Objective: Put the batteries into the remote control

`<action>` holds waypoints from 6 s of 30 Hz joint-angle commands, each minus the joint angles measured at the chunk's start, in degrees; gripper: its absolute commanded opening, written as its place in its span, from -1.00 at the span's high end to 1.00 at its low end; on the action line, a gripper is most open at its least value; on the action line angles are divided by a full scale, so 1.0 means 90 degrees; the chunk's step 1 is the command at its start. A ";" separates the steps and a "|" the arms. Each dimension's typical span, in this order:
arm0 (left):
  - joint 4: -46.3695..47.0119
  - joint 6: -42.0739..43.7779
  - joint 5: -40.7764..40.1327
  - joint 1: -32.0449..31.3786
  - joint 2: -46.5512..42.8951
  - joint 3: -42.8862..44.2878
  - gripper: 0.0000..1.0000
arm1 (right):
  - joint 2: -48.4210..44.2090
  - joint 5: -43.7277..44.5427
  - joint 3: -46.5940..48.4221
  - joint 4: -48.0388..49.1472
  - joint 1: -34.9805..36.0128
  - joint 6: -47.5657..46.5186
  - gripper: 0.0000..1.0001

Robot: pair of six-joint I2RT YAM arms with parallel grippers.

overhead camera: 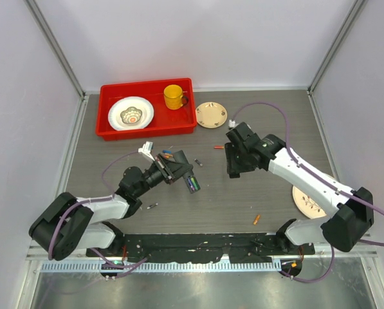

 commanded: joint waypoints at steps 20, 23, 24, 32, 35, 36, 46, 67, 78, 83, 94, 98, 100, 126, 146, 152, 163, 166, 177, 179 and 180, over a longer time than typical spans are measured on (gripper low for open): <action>0.0978 -0.0406 -0.1135 -0.0635 0.1371 0.0727 1.00 | 0.0961 -0.0433 0.2677 -0.2012 0.2205 -0.0645 0.98; 0.1154 -0.0620 -0.1281 -0.0645 0.1440 0.0639 1.00 | 0.1108 -0.0414 0.2784 -0.1953 0.2214 -0.0645 0.99; 0.1183 -0.0670 -0.1301 -0.0645 0.1479 0.0600 1.00 | 0.1156 -0.0433 0.2842 -0.1944 0.2224 -0.0645 0.98; 0.1340 -0.0836 -0.1233 -0.0645 0.1616 0.0580 0.99 | 0.1605 -0.0492 0.3077 -0.1895 0.2273 -0.0703 0.98; 0.1349 -0.0856 -0.1223 -0.0654 0.1626 0.0580 1.00 | 0.1703 -0.0492 0.3165 -0.1914 0.2283 -0.0742 0.99; 0.1349 -0.0856 -0.1233 -0.0654 0.1635 0.0571 1.00 | 0.1771 -0.0492 0.3214 -0.1943 0.2283 -0.0742 0.99; 0.1564 -0.0924 -0.1135 -0.0654 0.1782 0.0522 1.00 | 0.2036 -0.0462 0.3360 -0.1983 0.2283 -0.0801 0.99; 0.1838 -0.1002 -0.1086 -0.0664 0.1948 0.0531 0.99 | 0.2202 -0.0550 0.3292 -0.1875 0.2283 -0.0811 0.99; 0.1887 -0.1022 -0.1086 -0.0664 0.1968 0.0580 0.99 | 0.2173 -0.0668 0.3078 -0.1738 0.2283 -0.0772 0.99; 0.1896 -0.1051 -0.1077 -0.0664 0.1928 0.0600 1.00 | 0.2173 -0.0668 0.2951 -0.1651 0.2283 -0.0752 0.99; 0.1896 -0.1110 -0.1038 -0.0674 0.1743 0.0629 0.99 | 0.2172 -0.0638 0.2706 -0.1524 0.2283 -0.0752 0.98; 0.1896 -0.1110 -0.1028 -0.0703 0.1616 0.0619 0.99 | 0.2173 -0.0609 0.2677 -0.1504 0.2273 -0.0762 0.99; 0.1896 -0.1119 -0.1018 -0.0703 0.1587 0.0619 1.00 | 0.2182 -0.0609 0.2696 -0.1504 0.2273 -0.0762 0.99; 0.1896 -0.0807 -0.0794 -0.0889 0.1284 0.0619 0.99 | 0.2221 -0.0794 0.2638 -0.1612 0.2146 -0.0869 0.98; 0.1906 -0.0690 -0.0647 -0.1162 0.1196 0.0736 0.99 | 0.2182 -0.0765 0.2657 -0.1533 0.1746 -0.1016 0.98; 0.1926 -0.0651 -0.0618 -0.1269 0.1245 0.0785 1.00 | 0.2231 -0.0775 0.2794 -0.1533 0.1658 -0.1045 0.99; 0.1965 -0.0621 -0.0569 -0.1406 0.1342 0.0873 1.00 | 0.2348 -0.0736 0.2989 -0.1436 0.1638 -0.1025 0.99; 0.1984 -0.0612 -0.0540 -0.1445 0.1372 0.0902 1.00 | 0.2378 -0.0716 0.3087 -0.1416 0.1609 -0.1016 0.98; 0.1994 -0.0592 -0.0549 -0.1572 0.1440 0.0971 1.00 | 0.2417 -0.0726 0.3195 -0.1231 0.1512 -0.0977 0.99; 0.1994 -0.0573 -0.0559 -0.1572 0.1460 0.0971 1.00 | 0.2426 -0.0784 0.3224 -0.1221 0.1511 -0.0967 0.98; 0.2013 -0.0573 -0.0569 -0.1572 0.1469 0.0971 1.00 | 0.2426 -0.0823 0.3214 -0.1231 0.1502 -0.0977 0.99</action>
